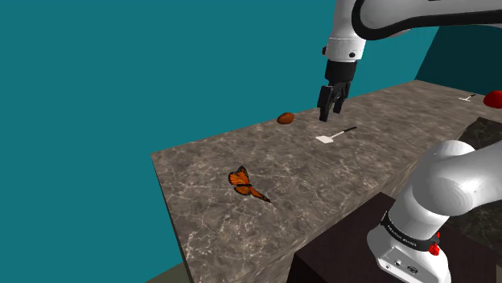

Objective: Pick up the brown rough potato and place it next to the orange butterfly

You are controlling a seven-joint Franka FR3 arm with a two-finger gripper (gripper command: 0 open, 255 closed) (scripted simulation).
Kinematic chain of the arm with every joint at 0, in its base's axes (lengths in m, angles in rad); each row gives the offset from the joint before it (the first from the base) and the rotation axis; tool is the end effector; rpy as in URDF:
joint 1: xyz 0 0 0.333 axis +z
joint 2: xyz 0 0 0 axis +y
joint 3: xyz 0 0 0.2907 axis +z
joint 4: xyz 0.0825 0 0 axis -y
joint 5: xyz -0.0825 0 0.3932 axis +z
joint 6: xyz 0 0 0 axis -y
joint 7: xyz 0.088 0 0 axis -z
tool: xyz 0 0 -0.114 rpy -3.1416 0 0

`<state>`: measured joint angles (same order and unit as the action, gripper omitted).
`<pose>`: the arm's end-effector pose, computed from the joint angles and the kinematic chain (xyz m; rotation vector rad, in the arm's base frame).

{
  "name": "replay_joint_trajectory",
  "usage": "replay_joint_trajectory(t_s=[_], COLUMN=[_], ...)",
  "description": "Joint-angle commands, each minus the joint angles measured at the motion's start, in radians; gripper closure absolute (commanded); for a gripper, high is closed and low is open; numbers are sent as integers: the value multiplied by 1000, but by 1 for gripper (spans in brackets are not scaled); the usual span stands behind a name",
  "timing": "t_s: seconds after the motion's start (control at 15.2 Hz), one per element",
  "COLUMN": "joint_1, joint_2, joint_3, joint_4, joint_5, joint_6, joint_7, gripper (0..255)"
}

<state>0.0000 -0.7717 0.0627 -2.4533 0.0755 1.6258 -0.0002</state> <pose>0.3370 0.0315 0.5181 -3.1095 -0.0585 0.0891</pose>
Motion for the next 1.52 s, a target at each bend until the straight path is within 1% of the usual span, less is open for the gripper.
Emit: replay_joint_trajectory(t_s=[0.0,0.4,0.79,1.12,1.45], joint_1=[0,-13,-22,-21,-20], joint_2=[0,119,289,456,637], joint_3=[0,-99,-188,-251,-296], joint_4=[0,-15,27,103,214], joint_5=[0,-116,-206,-250,-261], joint_6=[0,136,281,396,493], joint_7=[0,-225,-433,-598,-761], gripper=[0,0,0,0,0])
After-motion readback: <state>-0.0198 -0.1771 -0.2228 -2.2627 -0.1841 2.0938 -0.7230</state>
